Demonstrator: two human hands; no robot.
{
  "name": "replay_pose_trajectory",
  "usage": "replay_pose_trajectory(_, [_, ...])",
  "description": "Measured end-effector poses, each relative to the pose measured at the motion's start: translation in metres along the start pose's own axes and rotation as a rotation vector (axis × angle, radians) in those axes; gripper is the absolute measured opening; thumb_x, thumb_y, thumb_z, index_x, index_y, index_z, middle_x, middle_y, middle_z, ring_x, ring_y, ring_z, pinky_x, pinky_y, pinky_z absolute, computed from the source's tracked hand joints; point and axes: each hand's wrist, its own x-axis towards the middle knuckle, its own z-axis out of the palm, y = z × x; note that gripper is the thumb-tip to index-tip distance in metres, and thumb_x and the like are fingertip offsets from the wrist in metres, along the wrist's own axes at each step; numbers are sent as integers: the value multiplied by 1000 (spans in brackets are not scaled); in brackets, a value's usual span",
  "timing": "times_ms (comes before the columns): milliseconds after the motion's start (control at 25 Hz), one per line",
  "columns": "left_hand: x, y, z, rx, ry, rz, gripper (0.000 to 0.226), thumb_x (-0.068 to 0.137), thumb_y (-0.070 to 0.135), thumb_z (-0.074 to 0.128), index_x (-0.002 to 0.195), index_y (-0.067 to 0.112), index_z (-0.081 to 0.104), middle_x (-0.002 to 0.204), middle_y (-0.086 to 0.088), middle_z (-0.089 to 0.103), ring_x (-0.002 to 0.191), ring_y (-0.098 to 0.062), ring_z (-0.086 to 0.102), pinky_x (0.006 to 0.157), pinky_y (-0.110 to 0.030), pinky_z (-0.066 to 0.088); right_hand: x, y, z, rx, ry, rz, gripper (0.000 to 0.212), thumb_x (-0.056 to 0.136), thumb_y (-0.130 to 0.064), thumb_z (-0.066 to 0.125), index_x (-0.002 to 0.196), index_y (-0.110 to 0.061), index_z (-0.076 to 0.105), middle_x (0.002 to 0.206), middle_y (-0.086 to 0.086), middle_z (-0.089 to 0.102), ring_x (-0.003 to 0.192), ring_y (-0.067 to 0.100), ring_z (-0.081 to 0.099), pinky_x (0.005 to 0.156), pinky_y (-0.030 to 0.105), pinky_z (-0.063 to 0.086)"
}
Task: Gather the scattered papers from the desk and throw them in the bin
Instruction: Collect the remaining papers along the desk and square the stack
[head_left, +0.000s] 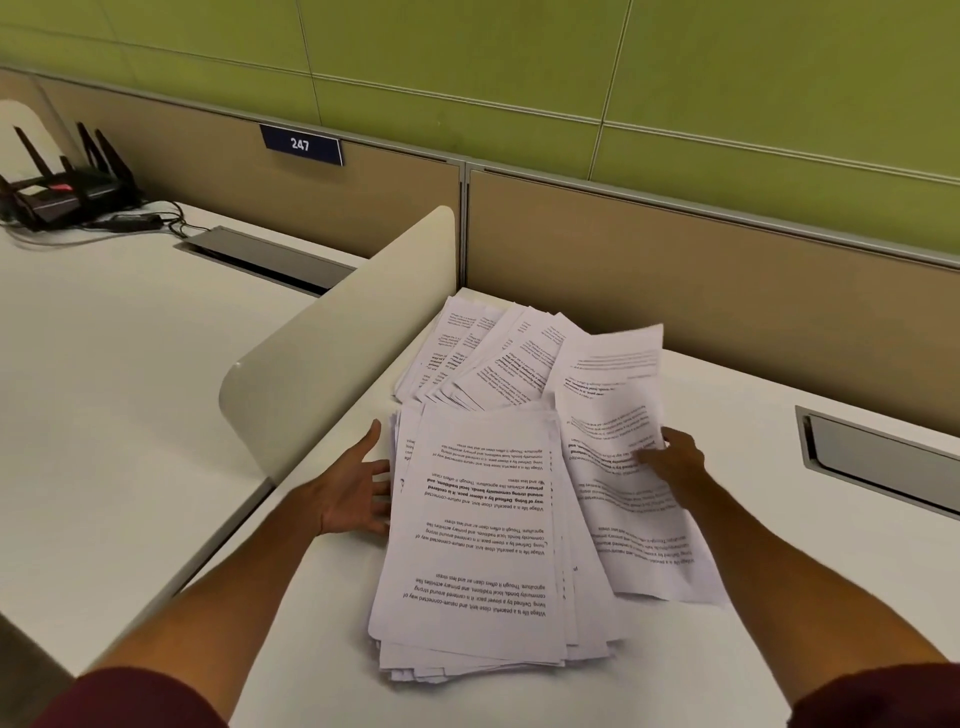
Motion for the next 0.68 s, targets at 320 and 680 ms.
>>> replay_pose_trajectory(320, [-3, -1, 19, 51, 24, 42, 75, 76, 77, 45, 103, 9, 62, 82, -11, 68, 78, -30, 62, 72, -47, 53, -12, -28, -70, 301, 45, -345, 23, 86, -14, 71, 106, -5, 64, 101, 15, 69, 76, 28, 67, 67, 35, 60])
replay_pose_trajectory(680, [-2, -13, 29, 13, 41, 72, 84, 74, 79, 47, 119, 10, 58, 108, -14, 61, 95, -32, 59, 75, -50, 54, -22, -46, -88, 645, -192, -208, 36, 81, -7, 71, 115, 5, 63, 83, 2, 76, 64, 11, 71, 62, 24, 60])
